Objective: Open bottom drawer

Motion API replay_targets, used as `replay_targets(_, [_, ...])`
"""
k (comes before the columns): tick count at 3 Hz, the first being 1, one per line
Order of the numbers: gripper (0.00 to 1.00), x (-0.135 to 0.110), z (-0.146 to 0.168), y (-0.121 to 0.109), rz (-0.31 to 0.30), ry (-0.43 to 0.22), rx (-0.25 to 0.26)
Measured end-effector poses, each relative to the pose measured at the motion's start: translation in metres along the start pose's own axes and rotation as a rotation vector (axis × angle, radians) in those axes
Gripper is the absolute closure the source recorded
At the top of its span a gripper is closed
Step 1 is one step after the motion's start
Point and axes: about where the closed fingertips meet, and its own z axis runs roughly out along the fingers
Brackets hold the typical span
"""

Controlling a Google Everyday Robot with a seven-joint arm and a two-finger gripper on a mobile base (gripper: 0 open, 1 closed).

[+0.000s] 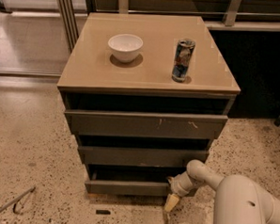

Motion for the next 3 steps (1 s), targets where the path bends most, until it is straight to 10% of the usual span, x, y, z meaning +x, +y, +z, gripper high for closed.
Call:
replay_targets(2, [0.00, 0.000, -0.017, 0.067, 0.076, 0.029, -0.202])
replay_targets(3, [0.00, 0.000, -0.017, 0.067, 0.076, 0.029, -0.202])
